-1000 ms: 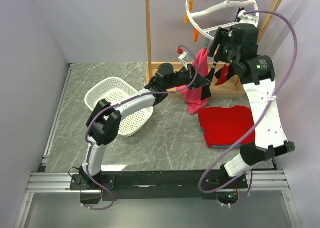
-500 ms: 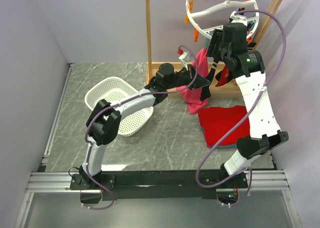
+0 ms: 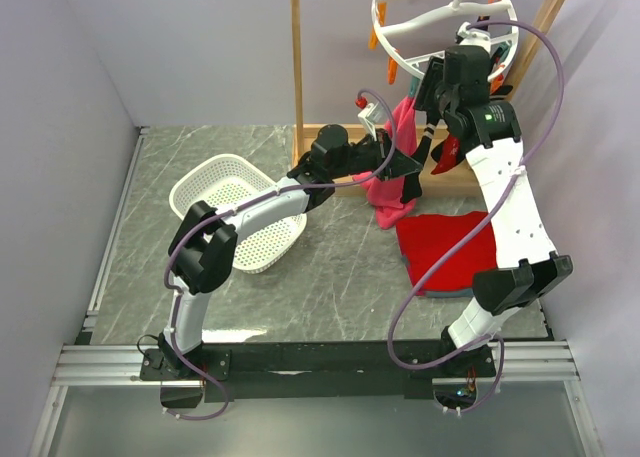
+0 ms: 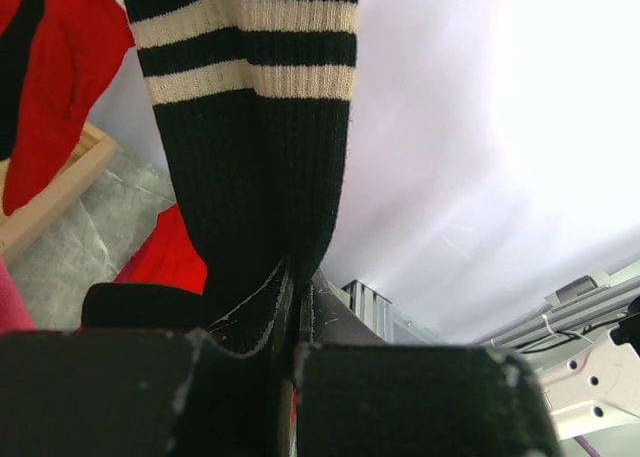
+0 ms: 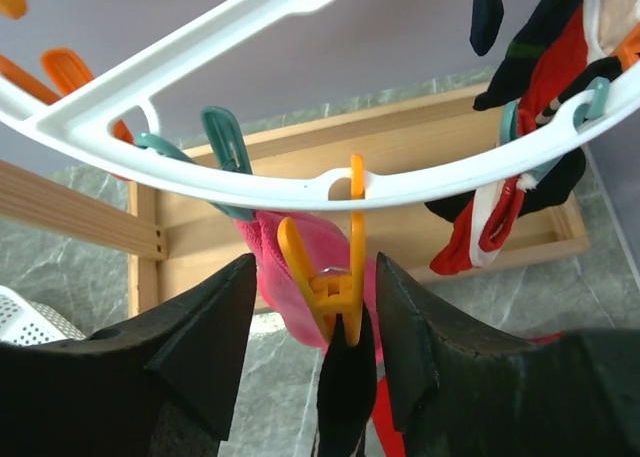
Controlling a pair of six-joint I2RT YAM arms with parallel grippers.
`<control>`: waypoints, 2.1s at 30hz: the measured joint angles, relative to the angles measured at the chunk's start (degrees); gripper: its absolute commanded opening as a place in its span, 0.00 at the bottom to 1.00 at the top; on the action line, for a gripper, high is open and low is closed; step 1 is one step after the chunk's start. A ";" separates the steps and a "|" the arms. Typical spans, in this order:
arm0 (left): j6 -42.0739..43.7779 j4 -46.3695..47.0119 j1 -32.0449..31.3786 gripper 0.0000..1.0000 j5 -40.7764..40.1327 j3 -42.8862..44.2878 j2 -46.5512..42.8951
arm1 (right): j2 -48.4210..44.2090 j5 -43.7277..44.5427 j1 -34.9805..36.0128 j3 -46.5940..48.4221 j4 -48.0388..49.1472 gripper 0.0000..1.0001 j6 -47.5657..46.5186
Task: Remove the socks clipped to the hanger
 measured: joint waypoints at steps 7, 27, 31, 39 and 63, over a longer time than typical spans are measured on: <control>0.02 -0.70 -0.04 0.02 0.00 0.00 0.00 | 0.31 -0.76 -1.14 -1.09 0.92 0.35 -0.02; 0.39 -3.87 -0.61 0.01 0.76 -9.40 -4.20 | 0.33 -2.75 -2.34 -4.11 4.63 0.00 -0.44; -0.24 -2.86 -0.63 0.01 0.68 -16.63 -7.06 | 0.33 -2.99 -2.47 -5.79 6.36 0.54 -0.28; -2.08 -1.88 -0.61 0.01 -0.55 -32.54 -16.24 | 0.13 -4.02 -2.56 -7.54 5.07 0.94 0.17; 2.60 -38.21 23.89 0.06 -21.11 -41.09 -55.89 | -32.89 -2.10 16.96 -60.17 10.91 1.00 10.78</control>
